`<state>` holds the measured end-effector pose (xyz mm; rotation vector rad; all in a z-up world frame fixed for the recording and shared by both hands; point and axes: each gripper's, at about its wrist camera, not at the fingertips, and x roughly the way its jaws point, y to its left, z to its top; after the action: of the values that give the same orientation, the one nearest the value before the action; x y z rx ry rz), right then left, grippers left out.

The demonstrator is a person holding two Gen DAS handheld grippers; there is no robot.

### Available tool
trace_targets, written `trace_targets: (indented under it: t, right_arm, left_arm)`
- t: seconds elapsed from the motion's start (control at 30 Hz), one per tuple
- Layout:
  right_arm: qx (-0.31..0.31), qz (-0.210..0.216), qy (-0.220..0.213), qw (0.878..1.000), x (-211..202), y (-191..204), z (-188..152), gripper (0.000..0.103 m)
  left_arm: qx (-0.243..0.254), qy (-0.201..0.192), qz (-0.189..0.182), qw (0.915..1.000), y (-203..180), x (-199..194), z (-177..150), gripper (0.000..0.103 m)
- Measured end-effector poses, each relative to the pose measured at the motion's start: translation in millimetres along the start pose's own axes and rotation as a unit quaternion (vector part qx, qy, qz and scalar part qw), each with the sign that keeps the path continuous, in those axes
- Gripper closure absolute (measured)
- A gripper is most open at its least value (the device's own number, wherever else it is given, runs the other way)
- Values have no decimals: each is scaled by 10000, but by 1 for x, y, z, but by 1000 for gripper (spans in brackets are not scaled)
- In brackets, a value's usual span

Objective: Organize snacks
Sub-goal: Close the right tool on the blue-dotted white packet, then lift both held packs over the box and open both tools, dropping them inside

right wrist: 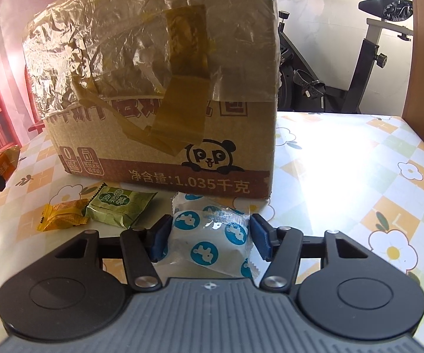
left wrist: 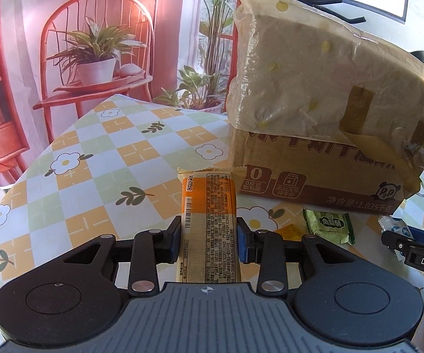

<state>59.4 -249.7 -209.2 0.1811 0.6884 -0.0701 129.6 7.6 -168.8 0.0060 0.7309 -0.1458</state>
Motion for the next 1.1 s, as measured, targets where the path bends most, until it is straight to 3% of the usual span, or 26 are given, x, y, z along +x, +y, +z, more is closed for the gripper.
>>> trace_targets:
  t: [0.23, 0.5, 0.7, 0.93, 1.1]
  right_arm:
    - [72, 150, -217, 9996, -23, 4, -1, 44]
    - [-337, 425, -782, 9955, -63, 18, 14, 44]
    - [-234, 488, -1264, 9905, -92, 19, 33, 44]
    - [-462, 673, -2026, 9759, -115, 23, 108, 44]
    - [-749, 688, -2239, 9693, -95, 26, 177, 44]
  left_arm:
    - [4, -164, -134, 9998, -4, -11, 1, 65]
    - [39, -719, -249, 9971, -9, -39, 22, 65]
    - [82, -1083, -450, 9931, -20, -57, 45, 65]
    - [148, -1591, -764, 9842, -41, -65, 101, 65]
    - [295, -1853, -804, 9789, -71, -51, 148, 65]
